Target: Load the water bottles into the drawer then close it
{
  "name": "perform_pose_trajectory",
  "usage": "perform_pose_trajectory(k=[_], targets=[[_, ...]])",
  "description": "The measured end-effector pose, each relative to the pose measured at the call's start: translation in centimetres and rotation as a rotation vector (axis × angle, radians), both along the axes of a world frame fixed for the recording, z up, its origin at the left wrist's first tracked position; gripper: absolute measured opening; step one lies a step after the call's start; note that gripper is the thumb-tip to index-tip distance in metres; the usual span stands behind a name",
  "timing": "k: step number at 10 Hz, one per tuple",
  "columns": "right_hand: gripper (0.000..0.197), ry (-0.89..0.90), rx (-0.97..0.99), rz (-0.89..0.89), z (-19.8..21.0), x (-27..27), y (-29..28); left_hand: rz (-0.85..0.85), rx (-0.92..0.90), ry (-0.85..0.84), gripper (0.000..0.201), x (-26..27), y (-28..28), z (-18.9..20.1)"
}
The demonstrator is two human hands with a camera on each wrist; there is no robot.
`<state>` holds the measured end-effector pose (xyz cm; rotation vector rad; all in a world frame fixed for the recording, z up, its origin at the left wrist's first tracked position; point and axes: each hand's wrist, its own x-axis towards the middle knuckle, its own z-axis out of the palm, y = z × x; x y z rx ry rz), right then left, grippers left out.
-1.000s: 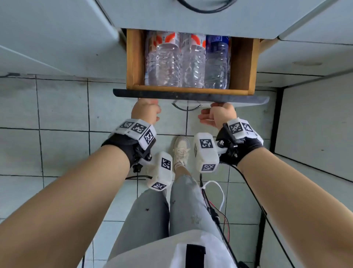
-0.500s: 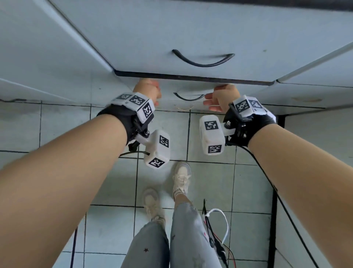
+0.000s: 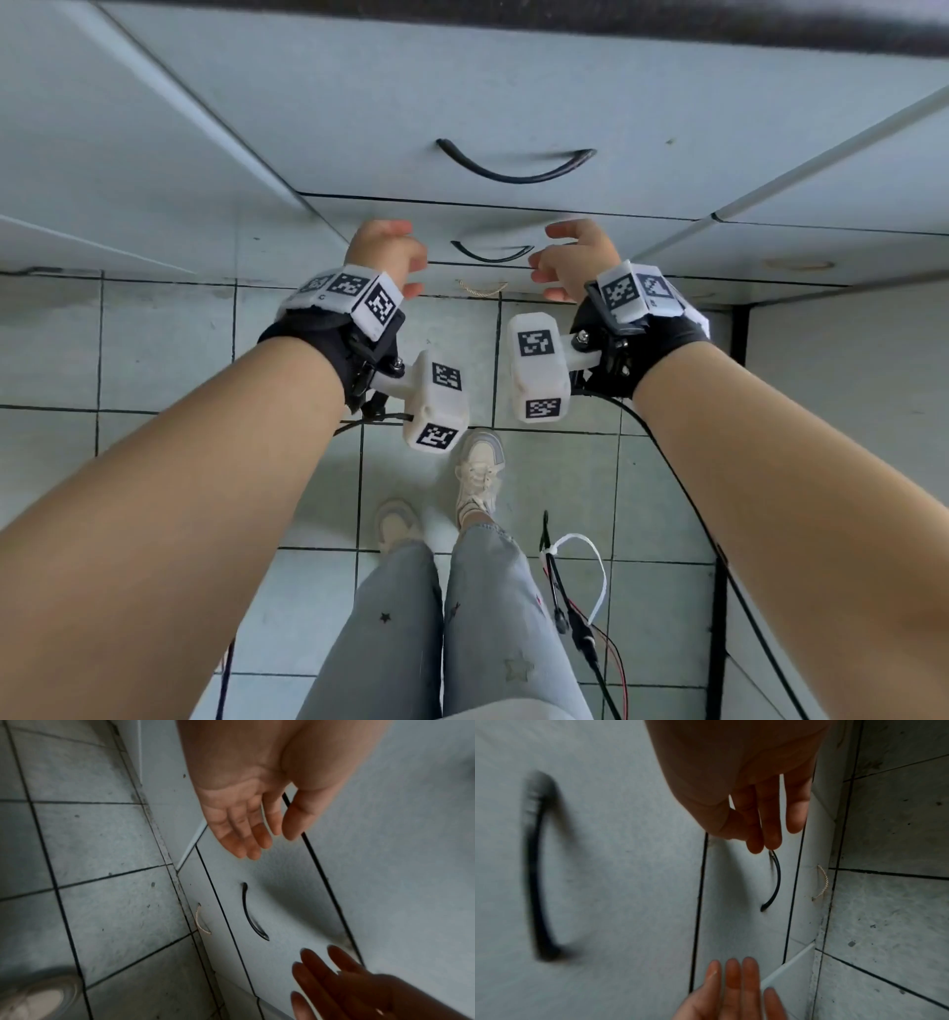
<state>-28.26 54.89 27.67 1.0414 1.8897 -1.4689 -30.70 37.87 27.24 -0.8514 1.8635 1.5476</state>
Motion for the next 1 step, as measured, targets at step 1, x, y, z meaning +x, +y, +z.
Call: perform_pose_trajectory(k=[1], targets=[[0.037, 0.069, -0.025, -0.024, 1.77, 1.19, -0.24, 0.047, 0.124, -0.030, 0.019, 1.83, -0.99, 1.23]])
